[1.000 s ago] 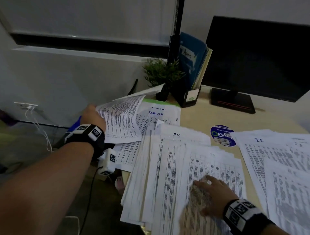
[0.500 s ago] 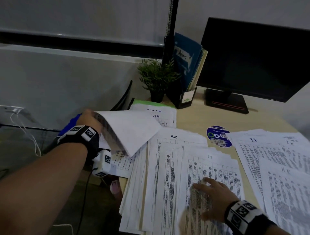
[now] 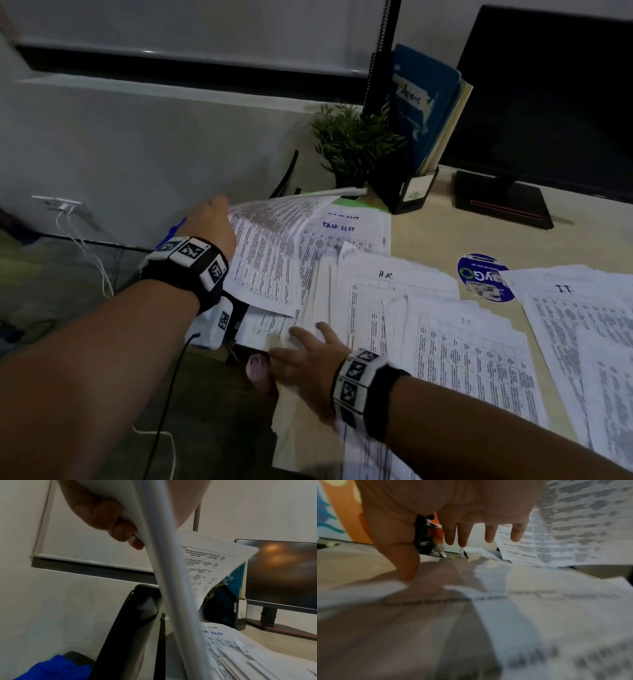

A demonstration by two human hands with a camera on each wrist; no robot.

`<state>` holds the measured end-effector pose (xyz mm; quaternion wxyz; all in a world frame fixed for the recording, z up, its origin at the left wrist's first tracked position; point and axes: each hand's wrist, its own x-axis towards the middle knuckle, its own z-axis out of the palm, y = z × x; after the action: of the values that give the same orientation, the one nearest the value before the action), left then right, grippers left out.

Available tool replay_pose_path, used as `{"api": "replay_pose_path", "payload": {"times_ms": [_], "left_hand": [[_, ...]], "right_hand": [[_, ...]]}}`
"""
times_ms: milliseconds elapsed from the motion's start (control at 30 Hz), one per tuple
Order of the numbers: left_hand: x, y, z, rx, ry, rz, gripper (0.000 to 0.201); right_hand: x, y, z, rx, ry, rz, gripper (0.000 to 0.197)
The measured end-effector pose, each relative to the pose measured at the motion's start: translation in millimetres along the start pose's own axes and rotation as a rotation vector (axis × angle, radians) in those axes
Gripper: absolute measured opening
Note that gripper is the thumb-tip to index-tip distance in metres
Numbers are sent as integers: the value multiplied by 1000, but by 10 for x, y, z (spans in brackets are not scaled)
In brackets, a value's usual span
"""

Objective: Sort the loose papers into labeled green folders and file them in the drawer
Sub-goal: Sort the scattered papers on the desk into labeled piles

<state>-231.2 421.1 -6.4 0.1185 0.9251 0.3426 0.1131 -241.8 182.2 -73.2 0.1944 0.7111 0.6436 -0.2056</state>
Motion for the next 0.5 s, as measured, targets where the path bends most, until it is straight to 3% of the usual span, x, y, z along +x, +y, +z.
{"api": "replay_pose_path", "payload": {"times_ms": [200,400,500], "left_hand": [[-28,-103,52,3,-38,30,16],[-74,-243,69,-15,-54,25,14],[-100,-286,77,-7,-64,25,18]], "right_hand": [[273,-164,-144,-162,-57,-62,63],[197,-194,-198,-252,-103,-112,56],[158,-122,-202,-213,-79,-52,55]]}}
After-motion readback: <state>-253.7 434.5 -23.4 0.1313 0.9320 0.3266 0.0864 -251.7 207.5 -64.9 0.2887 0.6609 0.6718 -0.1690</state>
